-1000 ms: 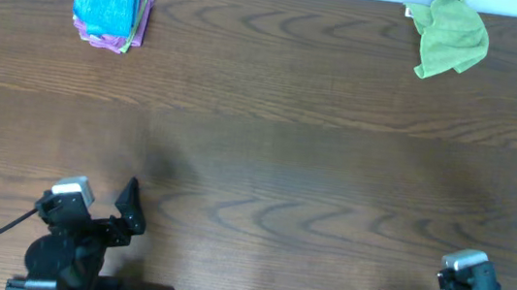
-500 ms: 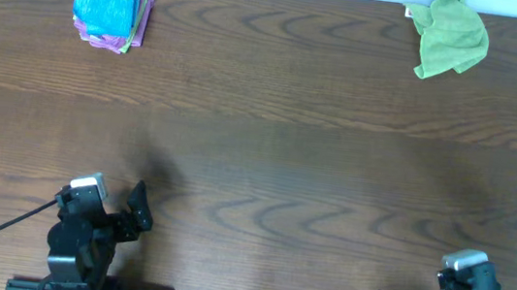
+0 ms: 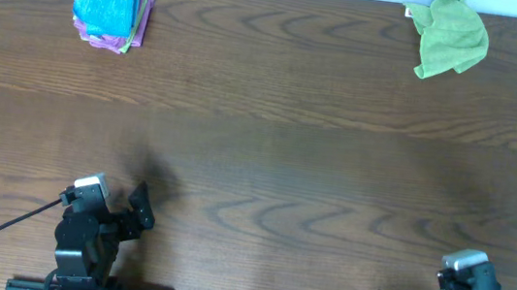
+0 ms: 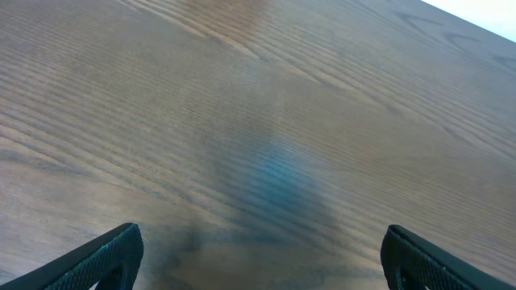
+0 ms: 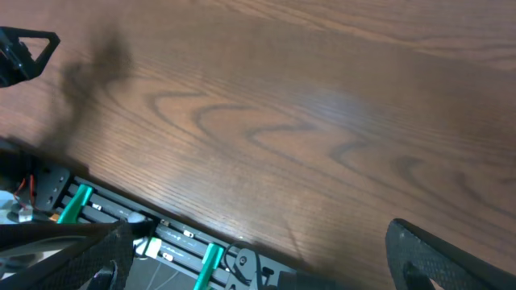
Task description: Fold the cloth
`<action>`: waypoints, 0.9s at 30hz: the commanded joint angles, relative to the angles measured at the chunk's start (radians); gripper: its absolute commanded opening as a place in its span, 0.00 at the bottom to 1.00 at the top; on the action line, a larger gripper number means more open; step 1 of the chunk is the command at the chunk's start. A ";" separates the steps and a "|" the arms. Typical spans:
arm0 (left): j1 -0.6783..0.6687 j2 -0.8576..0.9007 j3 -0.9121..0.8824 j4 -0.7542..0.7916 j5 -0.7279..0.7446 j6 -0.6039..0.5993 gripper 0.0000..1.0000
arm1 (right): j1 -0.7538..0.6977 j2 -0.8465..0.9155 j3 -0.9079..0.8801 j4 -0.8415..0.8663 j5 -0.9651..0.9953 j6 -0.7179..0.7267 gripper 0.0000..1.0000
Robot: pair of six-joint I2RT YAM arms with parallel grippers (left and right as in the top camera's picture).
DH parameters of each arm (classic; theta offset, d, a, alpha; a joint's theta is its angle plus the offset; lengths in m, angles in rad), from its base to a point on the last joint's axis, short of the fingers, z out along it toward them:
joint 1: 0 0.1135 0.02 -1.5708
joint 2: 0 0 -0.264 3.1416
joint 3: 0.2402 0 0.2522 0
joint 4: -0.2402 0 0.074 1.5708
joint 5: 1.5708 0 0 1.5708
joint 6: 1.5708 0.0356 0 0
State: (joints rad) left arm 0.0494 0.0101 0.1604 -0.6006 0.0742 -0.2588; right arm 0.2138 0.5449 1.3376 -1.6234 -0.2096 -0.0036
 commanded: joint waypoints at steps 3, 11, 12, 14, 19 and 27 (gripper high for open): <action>-0.004 -0.006 -0.006 0.003 -0.011 -0.003 0.95 | 0.010 -0.002 -0.003 -0.001 -0.004 0.017 0.99; -0.004 -0.006 -0.006 0.003 -0.011 -0.003 0.95 | 0.010 -0.002 -0.003 -0.001 -0.004 0.017 0.99; -0.004 -0.006 -0.006 0.003 -0.011 -0.003 0.95 | 0.010 -0.002 -0.003 -0.001 -0.004 0.018 0.99; -0.004 -0.006 -0.006 0.003 -0.011 -0.003 0.95 | 0.010 -0.002 -0.003 -0.001 -0.004 0.017 0.99; -0.004 -0.006 -0.006 0.003 -0.011 -0.003 0.95 | 0.010 -0.002 -0.003 -0.001 -0.004 0.018 0.99; -0.004 -0.006 -0.006 0.003 -0.011 -0.003 0.95 | 0.012 -0.004 -0.004 0.009 0.190 -0.020 0.99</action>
State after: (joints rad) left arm 0.0494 0.0101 0.1604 -0.6006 0.0742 -0.2588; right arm 0.2138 0.5449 1.3376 -1.6218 -0.1570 -0.0074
